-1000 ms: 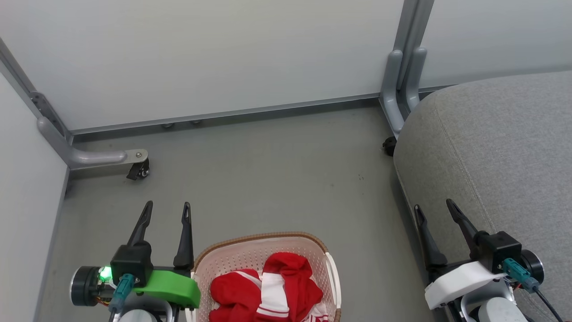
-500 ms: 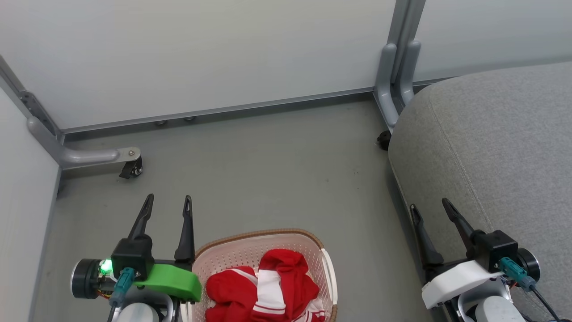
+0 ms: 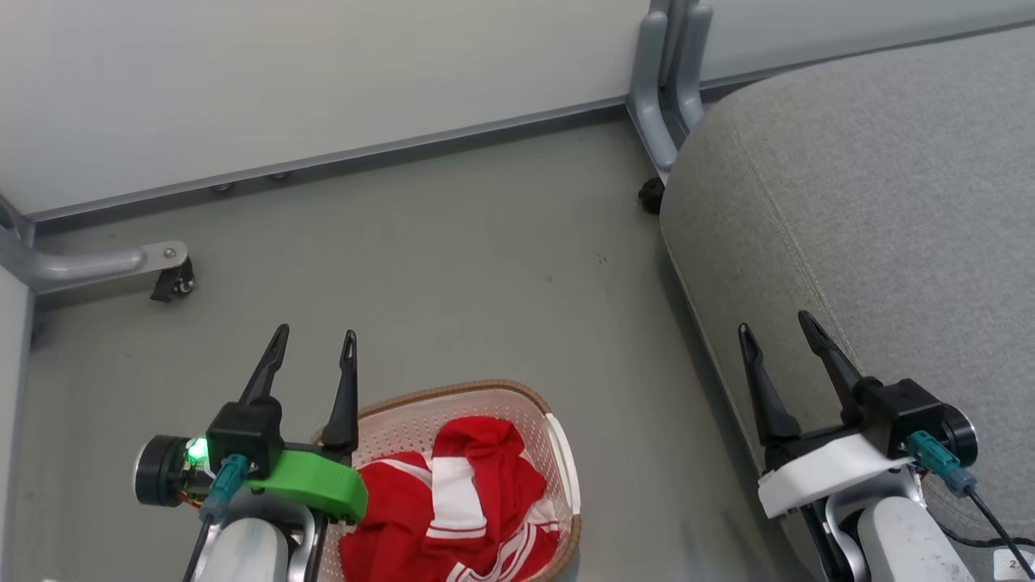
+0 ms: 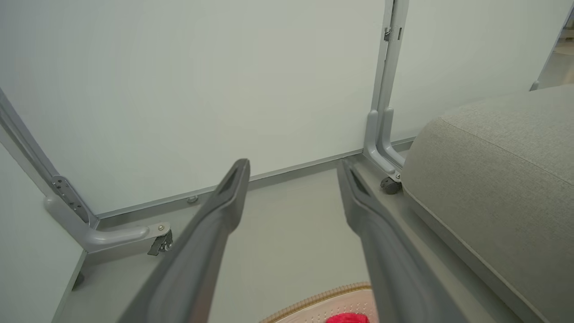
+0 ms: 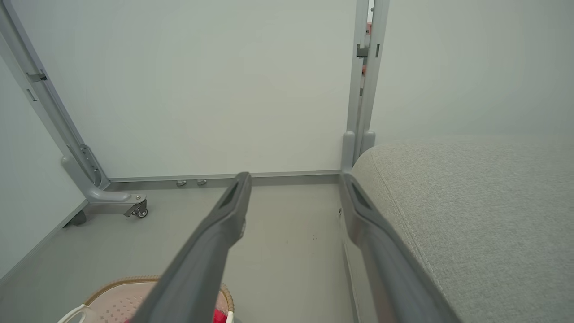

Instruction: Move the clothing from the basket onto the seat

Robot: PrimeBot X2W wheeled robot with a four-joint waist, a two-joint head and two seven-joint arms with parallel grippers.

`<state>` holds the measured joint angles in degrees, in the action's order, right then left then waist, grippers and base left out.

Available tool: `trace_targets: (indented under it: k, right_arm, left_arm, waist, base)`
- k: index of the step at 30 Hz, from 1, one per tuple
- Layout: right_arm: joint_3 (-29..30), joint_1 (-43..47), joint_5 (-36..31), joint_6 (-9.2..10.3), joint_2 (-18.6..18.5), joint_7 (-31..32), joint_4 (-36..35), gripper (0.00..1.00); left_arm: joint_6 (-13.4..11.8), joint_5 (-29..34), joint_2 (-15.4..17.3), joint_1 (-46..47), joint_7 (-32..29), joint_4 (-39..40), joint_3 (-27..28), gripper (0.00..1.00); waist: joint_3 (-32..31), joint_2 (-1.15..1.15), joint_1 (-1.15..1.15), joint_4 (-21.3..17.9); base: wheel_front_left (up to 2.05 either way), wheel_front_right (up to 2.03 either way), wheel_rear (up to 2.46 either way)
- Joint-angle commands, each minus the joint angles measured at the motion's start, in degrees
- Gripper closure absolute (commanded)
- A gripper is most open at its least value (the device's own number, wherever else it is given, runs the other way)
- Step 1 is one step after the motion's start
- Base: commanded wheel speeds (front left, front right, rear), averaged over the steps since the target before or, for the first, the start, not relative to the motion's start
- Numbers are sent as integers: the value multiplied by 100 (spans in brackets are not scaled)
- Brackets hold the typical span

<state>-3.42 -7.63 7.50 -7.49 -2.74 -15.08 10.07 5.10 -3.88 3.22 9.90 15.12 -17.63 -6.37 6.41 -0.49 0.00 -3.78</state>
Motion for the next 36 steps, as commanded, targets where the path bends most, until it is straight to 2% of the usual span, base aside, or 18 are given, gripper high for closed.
trace_targets:
  k: [1, 16, 36]
  right_arm:
    - [-3, -92, 2, 0, -25, -14, -39, 0]
    - [-162, -622, 117, 1, -20, -13, -496, 0]
    - [-326, -1217, 222, 1, -21, -14, -1123, 0]
  left_arm:
    - [36, 32, 68, 162, 6, -26, -4, 0]
    - [205, 133, 508, 851, 6, -569, -255, 0]
    - [242, -53, 1035, 1918, 6, -1992, -1181, 0]
  waist:
    - [325, 49, 0, -296]
    - [1500, 49, 0, -1052]
    - [3003, 49, 0, -1452]
  base:
    - [0, 0, 0]
    - [0, 0, 0]
    - [0, 0, 0]
